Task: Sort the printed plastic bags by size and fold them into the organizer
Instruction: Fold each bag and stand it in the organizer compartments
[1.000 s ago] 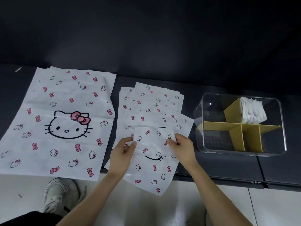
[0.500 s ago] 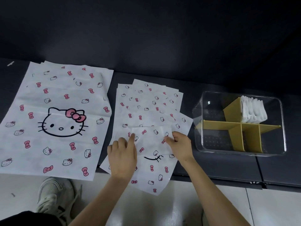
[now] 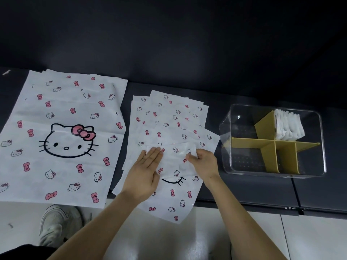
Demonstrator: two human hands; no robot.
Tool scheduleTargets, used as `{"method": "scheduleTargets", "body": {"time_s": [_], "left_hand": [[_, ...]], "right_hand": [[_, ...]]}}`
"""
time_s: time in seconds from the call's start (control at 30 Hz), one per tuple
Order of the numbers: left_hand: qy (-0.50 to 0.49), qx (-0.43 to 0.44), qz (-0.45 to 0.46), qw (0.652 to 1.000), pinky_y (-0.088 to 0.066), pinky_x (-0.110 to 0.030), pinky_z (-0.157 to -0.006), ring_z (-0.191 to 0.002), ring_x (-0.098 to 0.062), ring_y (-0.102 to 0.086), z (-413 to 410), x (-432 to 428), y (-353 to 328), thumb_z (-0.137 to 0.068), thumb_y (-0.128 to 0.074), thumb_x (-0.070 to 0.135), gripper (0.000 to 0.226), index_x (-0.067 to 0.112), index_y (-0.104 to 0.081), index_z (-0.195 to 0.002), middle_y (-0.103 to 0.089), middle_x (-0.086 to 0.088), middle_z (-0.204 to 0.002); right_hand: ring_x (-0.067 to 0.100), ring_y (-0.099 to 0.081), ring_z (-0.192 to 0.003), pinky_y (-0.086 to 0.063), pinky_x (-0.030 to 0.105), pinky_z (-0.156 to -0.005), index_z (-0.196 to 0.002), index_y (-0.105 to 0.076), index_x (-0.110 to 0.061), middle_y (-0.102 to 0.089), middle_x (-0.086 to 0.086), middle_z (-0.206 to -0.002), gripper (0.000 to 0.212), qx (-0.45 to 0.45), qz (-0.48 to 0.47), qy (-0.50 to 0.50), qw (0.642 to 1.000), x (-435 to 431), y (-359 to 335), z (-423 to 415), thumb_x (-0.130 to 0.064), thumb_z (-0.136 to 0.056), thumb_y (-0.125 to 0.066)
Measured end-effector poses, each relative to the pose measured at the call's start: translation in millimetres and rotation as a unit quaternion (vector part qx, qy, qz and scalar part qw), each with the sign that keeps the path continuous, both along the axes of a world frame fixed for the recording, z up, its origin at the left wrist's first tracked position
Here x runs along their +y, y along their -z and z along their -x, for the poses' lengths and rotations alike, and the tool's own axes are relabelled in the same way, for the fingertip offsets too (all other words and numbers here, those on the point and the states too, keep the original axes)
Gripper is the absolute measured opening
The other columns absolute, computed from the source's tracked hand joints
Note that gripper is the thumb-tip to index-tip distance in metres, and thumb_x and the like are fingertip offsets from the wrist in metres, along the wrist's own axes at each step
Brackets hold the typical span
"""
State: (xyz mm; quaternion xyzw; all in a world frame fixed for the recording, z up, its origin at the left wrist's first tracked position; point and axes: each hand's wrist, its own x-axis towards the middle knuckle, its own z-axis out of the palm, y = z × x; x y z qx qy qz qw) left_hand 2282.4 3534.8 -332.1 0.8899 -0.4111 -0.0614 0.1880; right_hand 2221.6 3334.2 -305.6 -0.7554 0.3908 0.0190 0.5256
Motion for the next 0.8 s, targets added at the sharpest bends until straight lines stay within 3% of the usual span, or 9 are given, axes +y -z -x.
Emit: {"method": "scheduleTargets", "body": {"time_s": [0.1, 0.2, 0.27, 0.33, 0.4, 0.47, 0.53, 0.6, 0.8], "left_hand": [[-0.001, -0.032, -0.007, 0.999, -0.011, -0.044, -0.116, -0.141, -0.02, -0.026, 2.8, 2.8, -0.1, -0.087, -0.031, 0.021, 0.058, 0.008, -0.04, -0.143, -0.032, -0.007, -0.151], [0.008, -0.064, -0.036, 0.997, -0.014, -0.05, -0.114, -0.144, -0.021, -0.021, 3.3, 6.5, 1.6, -0.09, -0.03, 0.025, 0.058, 0.01, -0.034, -0.146, -0.028, -0.01, -0.153], [0.007, -0.072, -0.055, 0.996, -0.014, -0.053, -0.114, -0.144, -0.022, -0.02, 4.3, 6.6, 2.2, -0.093, -0.029, 0.029, 0.057, 0.011, -0.032, -0.147, -0.027, -0.011, -0.154], [0.002, -0.074, -0.069, 0.995, -0.014, -0.055, -0.112, -0.144, -0.022, -0.02, 6.0, 5.6, 2.0, -0.095, -0.027, 0.033, 0.056, 0.013, -0.032, -0.147, -0.027, -0.011, -0.154], [-0.001, -0.076, -0.074, 0.994, -0.014, -0.056, -0.112, -0.143, -0.022, -0.021, 6.3, 5.4, 2.1, -0.096, -0.026, 0.035, 0.056, 0.014, -0.033, -0.147, -0.028, -0.012, -0.153], [-0.001, -0.074, -0.074, 0.994, -0.015, -0.057, -0.112, -0.144, -0.022, -0.02, 6.1, 5.7, 2.9, -0.097, -0.025, 0.036, 0.055, 0.015, -0.033, -0.147, -0.027, -0.012, -0.154], [0.004, -0.071, -0.077, 0.994, -0.015, -0.059, -0.112, -0.145, -0.022, -0.018, 5.5, 6.5, 4.0, -0.098, -0.023, 0.038, 0.056, 0.015, -0.031, -0.148, -0.024, -0.011, -0.155], [0.01, -0.07, -0.083, 0.994, -0.015, -0.059, -0.112, -0.145, -0.022, -0.017, 5.0, 8.0, 4.7, -0.098, -0.022, 0.04, 0.057, 0.015, -0.028, -0.149, -0.022, -0.011, -0.156], [0.022, -0.074, -0.089, 0.993, -0.014, -0.06, -0.111, -0.145, -0.024, -0.015, 3.3, 9.6, 3.9, -0.101, -0.011, 0.043, 0.056, 0.02, -0.027, -0.149, -0.022, -0.013, -0.156]], "right_hand": [[0.018, -0.042, -0.062, -0.033, 0.027, -0.059, -0.064, -0.064, -0.011, -0.054, 0.021, -0.068, 0.02, 0.004, -0.003, 0.002, 1.0, -0.2, 1.4, -1.2, -0.018, -0.083, -0.065], [0.02, -0.037, -0.061, -0.03, 0.028, -0.057, -0.064, -0.059, -0.005, -0.046, 0.01, -0.063, 0.024, 0.015, -0.003, 0.002, 1.0, -0.1, -2.7, -1.3, -0.017, -0.084, -0.065], [0.026, -0.045, -0.061, -0.035, 0.029, -0.056, -0.073, -0.059, -0.004, -0.054, 0.007, -0.064, 0.02, 0.015, 0.018, -0.006, 1.0, 3.0, -8.2, -0.9, -0.02, -0.085, -0.063], [0.027, -0.06, -0.076, -0.044, 0.03, -0.063, -0.097, -0.062, -0.011, -0.066, 0.006, -0.084, 0.018, 0.027, 0.153, -0.003, 0.988, 12.6, -18.4, 2.1, -0.027, -0.089, -0.061], [0.029, -0.063, -0.086, -0.05, 0.033, -0.068, -0.116, -0.061, -0.012, -0.066, 0.009, -0.1, 0.036, -0.015, 0.42, -0.017, 0.907, 24.5, -20.3, 7.9, -0.036, -0.089, -0.054], [0.033, -0.057, -0.108, -0.048, 0.044, -0.09, -0.128, -0.057, -0.013, -0.061, 0.015, -0.121, 0.048, -0.065, 0.509, -0.136, 0.847, 41.6, -12.4, 12.6, -0.042, -0.094, -0.039], [0.033, -0.037, -0.132, -0.026, 0.052, -0.108, -0.138, -0.046, -0.017, -0.047, 0.017, -0.141, 0.052, -0.06, 0.491, -0.265, 0.827, 55.9, 6.7, 18.9, -0.043, -0.101, -0.02], [0.029, -0.023, -0.14, -0.016, 0.054, -0.109, -0.143, -0.034, -0.02, -0.036, 0.013, -0.15, 0.054, -0.025, 0.46, -0.322, 0.827, 58.8, 21.1, 26.1, -0.045, -0.102, -0.01], [0.025, -0.023, -0.143, -0.012, 0.048, -0.112, -0.147, -0.03, -0.017, -0.029, 0.008, -0.154, 0.057, 0.021, 0.439, -0.301, 0.846, 32.1, 22.4, 44.9, -0.046, -0.103, -0.008]]}}
